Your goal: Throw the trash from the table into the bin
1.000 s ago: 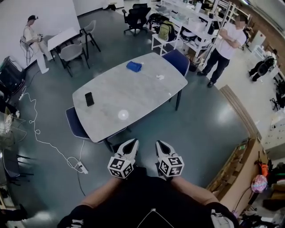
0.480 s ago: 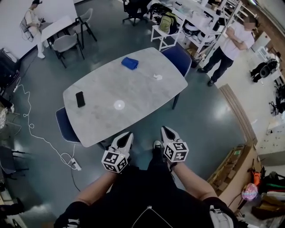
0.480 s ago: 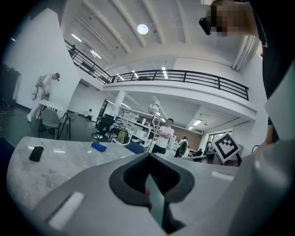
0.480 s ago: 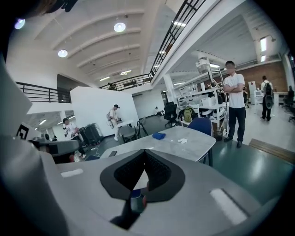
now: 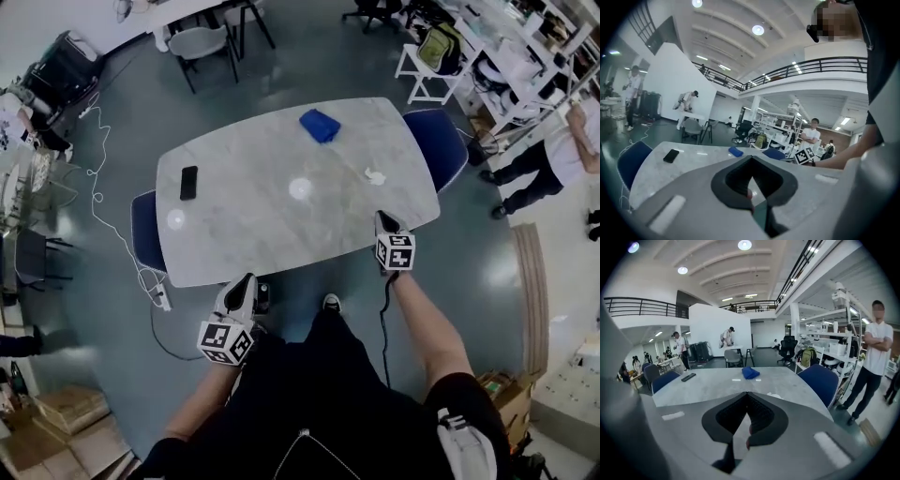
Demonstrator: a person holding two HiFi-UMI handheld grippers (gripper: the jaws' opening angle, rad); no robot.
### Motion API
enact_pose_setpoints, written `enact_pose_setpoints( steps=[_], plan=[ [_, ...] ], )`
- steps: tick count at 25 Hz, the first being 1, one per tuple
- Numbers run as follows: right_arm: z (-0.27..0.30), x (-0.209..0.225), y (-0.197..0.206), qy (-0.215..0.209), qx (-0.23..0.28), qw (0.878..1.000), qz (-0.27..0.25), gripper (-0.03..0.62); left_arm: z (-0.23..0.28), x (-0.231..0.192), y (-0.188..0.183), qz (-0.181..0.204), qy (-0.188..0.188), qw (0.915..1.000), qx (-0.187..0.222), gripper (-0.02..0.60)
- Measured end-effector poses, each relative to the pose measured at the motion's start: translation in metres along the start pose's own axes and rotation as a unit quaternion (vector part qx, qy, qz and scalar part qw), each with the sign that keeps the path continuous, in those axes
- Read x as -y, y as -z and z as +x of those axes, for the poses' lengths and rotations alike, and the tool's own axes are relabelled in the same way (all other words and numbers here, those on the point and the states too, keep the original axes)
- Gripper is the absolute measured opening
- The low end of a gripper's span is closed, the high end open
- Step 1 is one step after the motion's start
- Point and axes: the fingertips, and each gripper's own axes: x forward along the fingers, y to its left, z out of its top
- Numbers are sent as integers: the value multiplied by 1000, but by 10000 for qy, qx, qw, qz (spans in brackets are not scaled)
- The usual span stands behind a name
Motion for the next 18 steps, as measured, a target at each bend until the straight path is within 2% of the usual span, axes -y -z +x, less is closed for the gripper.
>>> enact_pose_setpoints(
  steps=[3, 5, 8, 11, 14, 16, 18],
  plan=[
    [76, 39, 11, -58, -426, 9990, -114, 36, 2, -2, 13, -124, -469, 9987, -135, 0],
    [121, 68, 21, -58, -657, 9978, -64, 101, 8, 1, 24, -156, -689, 9972, -243, 0],
    [175, 107, 37, 129, -910, 9956, 195, 135, 15, -2, 42, -223, -1065, 9933, -384, 0],
    [208, 123, 49, 257, -1055, 9935, 340, 178, 12, -9, 51, -311, -1450, 9877, -500, 0],
    [232, 126, 57, 291, -1163, 9922, 344, 204, 8, -12, 60, -340, -1663, 9837, -585, 0],
    [241, 127, 65, 475, -1320, 9898, 242, 182, 4, -14, 66, -343, -1747, 9820, -625, 0],
    [243, 130, 69, 764, -1486, 9859, 81, 101, 0, -18, 69, -360, -1809, 9808, -625, 0]
  ],
)
